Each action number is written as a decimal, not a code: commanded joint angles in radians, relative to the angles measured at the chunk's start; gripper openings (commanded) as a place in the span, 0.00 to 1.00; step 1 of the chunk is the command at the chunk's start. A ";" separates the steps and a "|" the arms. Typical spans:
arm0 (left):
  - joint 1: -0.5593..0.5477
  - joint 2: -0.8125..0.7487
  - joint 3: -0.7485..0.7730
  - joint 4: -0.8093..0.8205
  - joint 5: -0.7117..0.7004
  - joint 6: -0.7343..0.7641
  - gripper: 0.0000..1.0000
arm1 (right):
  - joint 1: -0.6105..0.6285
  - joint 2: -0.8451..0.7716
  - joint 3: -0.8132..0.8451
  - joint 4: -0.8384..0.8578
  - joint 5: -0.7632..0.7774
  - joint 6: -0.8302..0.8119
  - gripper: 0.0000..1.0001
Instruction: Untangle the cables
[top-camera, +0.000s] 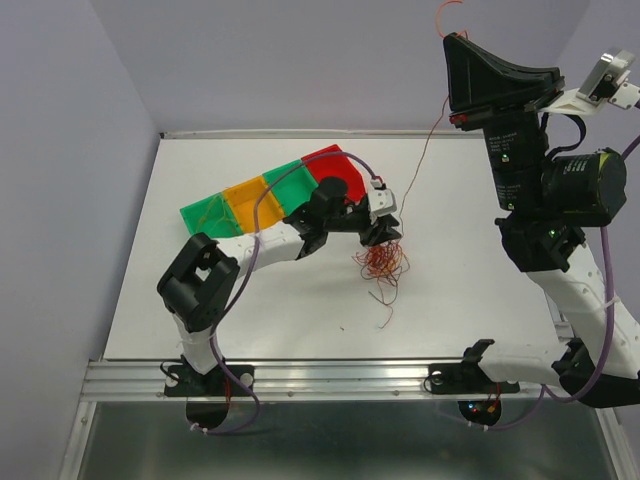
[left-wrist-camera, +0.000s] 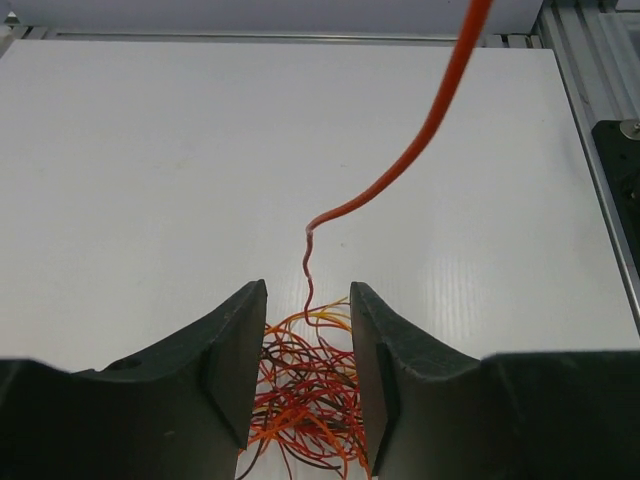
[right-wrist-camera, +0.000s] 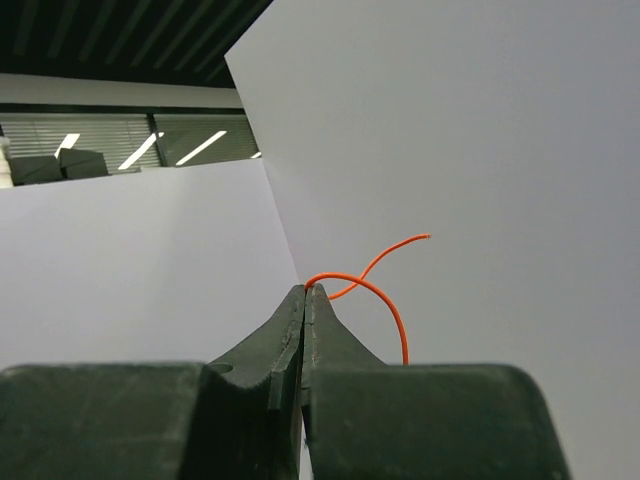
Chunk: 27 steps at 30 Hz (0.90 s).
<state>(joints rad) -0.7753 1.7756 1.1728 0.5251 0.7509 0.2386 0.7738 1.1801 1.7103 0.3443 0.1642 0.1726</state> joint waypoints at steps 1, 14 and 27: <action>-0.051 -0.028 0.062 0.030 -0.062 0.047 0.43 | 0.007 -0.011 0.018 0.053 -0.002 0.002 0.01; -0.064 -0.025 0.143 -0.034 -0.163 0.045 0.00 | 0.008 -0.042 -0.035 0.058 0.020 -0.001 0.00; -0.039 -0.314 0.417 -0.546 -0.294 0.130 0.00 | 0.007 -0.445 -0.700 -0.016 0.527 0.021 0.00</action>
<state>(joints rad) -0.8131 1.5982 1.4265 0.1360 0.4789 0.3531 0.7742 0.8318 1.2049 0.3267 0.4526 0.1661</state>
